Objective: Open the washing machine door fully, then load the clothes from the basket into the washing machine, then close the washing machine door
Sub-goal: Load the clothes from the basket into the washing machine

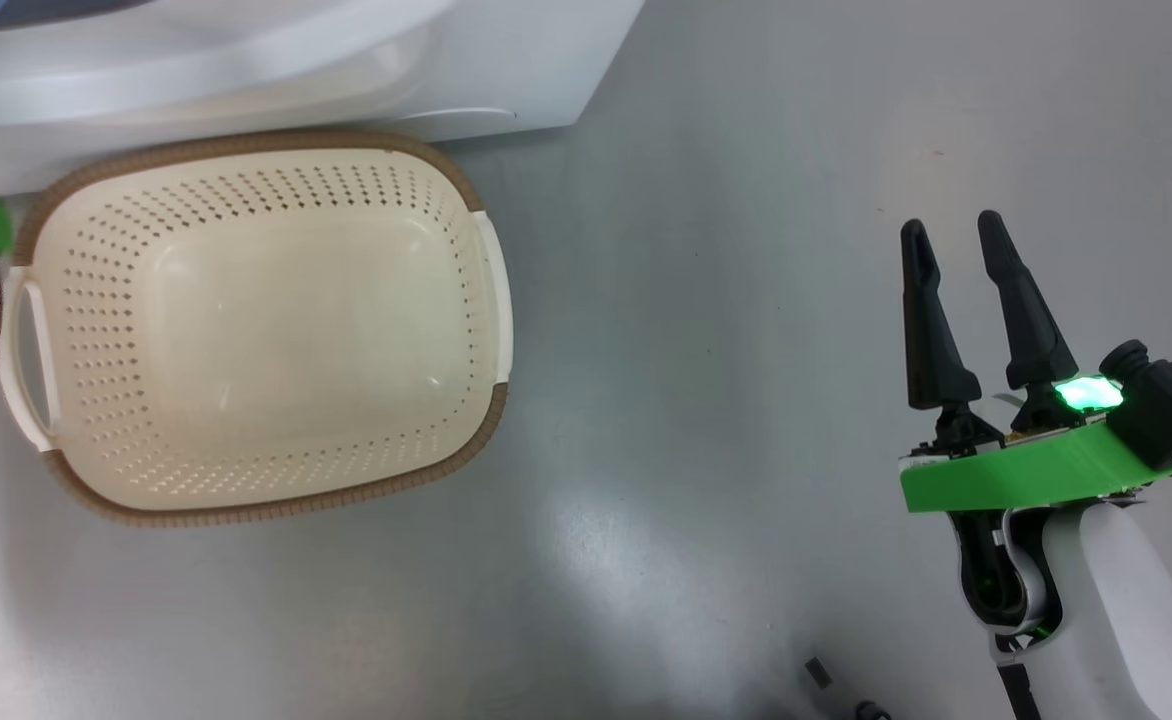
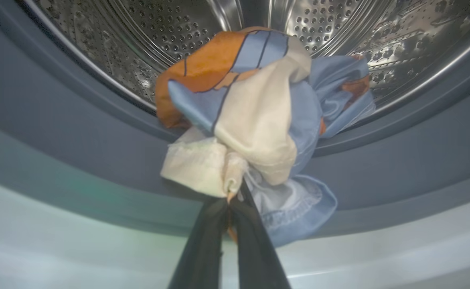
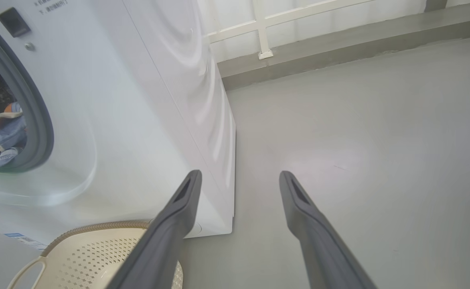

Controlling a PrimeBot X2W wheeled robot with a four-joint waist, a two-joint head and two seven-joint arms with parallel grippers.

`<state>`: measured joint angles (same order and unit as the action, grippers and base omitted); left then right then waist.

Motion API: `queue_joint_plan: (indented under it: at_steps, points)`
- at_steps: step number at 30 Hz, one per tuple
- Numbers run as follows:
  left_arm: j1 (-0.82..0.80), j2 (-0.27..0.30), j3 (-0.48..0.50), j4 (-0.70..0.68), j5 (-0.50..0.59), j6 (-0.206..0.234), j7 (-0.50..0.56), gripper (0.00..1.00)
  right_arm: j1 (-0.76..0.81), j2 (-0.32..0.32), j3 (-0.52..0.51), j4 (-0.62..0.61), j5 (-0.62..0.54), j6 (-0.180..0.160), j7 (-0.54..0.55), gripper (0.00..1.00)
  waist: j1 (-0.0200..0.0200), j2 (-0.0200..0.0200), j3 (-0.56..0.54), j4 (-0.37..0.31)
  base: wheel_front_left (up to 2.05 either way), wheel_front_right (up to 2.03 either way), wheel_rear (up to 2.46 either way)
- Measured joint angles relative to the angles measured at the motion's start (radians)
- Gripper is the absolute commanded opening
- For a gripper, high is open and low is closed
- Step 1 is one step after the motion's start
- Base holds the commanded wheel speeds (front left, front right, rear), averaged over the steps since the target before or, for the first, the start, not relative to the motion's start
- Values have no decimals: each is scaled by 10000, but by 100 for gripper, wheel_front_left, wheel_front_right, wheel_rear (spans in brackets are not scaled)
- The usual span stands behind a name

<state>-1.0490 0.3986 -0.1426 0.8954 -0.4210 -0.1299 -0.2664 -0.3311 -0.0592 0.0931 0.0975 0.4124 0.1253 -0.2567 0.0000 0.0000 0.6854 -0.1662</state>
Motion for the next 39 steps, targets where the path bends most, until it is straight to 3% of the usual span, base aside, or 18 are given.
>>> queue_joint_plan:
  at_steps: [10, 25, 34, 36, 38, 39]
  points:
    - [-934, -77, -815, -414, 0, -15, 42, 0, -133, 33, 54, -31, 29, 0, -2, 100, 0, 0, 234, -178, 0, 0, 0]
    - [-3726, 660, -1264, 840, 481, 169, 38, 0, -337, 71, 510, -38, 646, 0, -2, 100, 0, 0, 510, -905, 0, 0, 0]
    - [-4063, 600, -1741, 2989, 986, 253, 221, 0, -339, 123, 717, -33, 836, 0, -2, 100, 0, 0, 537, -1358, 0, 0, 0]
    - [-4258, 560, -1787, 3260, 995, 251, 286, 17, -339, 125, 711, -31, 884, 0, -2, 100, 0, 0, 519, -1380, 0, 0, 0]
    - [-4339, 552, -1789, 3419, 993, 249, 288, 43, -338, 132, 704, -25, 886, 0, -2, 100, 0, 0, 480, -1374, 0, 0, 0]
    - [-4341, 548, -1778, 3484, 965, 249, 286, 67, -338, 134, 694, -15, 884, 0, -2, 100, 0, 0, 450, -1367, 0, 0, 0]
